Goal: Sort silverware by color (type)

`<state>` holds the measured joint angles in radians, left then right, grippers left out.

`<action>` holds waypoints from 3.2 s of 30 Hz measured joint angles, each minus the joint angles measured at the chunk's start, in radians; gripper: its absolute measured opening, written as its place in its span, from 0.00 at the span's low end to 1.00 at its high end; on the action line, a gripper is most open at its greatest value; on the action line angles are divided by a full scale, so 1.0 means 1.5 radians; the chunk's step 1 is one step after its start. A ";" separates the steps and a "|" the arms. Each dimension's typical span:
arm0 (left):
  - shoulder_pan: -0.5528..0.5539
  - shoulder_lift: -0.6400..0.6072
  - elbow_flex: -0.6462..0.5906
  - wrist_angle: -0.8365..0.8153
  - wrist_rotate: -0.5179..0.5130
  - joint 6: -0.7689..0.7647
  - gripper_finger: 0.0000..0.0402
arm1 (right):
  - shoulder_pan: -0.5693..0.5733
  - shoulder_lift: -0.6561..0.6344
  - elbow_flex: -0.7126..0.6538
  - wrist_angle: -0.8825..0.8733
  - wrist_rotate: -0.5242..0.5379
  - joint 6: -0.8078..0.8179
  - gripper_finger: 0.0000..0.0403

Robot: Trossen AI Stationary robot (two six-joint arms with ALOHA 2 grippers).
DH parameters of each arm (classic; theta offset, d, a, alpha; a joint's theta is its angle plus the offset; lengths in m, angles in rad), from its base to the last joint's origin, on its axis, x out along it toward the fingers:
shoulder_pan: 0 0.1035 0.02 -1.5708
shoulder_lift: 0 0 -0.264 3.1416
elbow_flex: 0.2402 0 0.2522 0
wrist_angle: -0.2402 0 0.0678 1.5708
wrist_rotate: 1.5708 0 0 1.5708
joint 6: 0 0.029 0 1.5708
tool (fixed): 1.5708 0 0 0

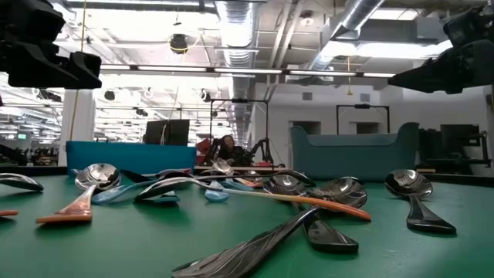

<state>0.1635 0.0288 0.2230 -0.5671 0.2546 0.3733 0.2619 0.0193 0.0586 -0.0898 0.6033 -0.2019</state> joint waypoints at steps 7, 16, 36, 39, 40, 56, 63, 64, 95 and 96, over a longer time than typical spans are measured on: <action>0.000 0.000 0.000 0.000 0.000 0.000 0.41 | 0.000 0.000 0.000 0.000 0.000 0.000 0.55; 0.000 0.000 0.000 0.000 0.000 0.000 0.41 | 0.000 0.000 0.000 0.000 0.000 0.000 0.55; 0.000 0.000 0.000 0.010 -0.042 -0.011 0.41 | 0.000 0.000 0.000 0.000 0.000 0.000 0.55; 0.000 0.000 0.000 0.012 -0.043 -0.011 0.41 | 0.000 0.000 0.000 0.000 0.000 0.000 0.55; 0.000 0.000 0.000 0.012 -0.043 -0.009 0.41 | 0.000 0.000 0.000 0.000 0.000 0.000 0.55; 0.000 0.000 0.001 0.192 -0.039 -0.227 0.41 | -0.006 0.000 -0.003 0.029 0.013 -0.464 0.55; 0.000 0.000 0.001 0.191 -0.132 -0.358 0.41 | -0.006 0.000 -0.004 0.066 -0.028 -0.623 0.55; 0.000 0.000 0.001 0.192 -0.140 -0.361 0.41 | -0.006 0.000 -0.004 0.066 -0.044 -0.635 0.55; -0.001 0.012 0.000 0.238 -0.453 -0.917 0.41 | -0.071 0.001 -0.001 0.151 0.069 0.764 0.55; -0.001 0.012 0.000 0.239 -0.453 -0.929 0.41 | -0.071 0.001 -0.001 0.157 0.069 0.757 0.55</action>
<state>0.1615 0.0467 0.2233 -0.2085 -0.4256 -1.0197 0.1560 0.0212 0.0574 0.1461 0.7064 0.9335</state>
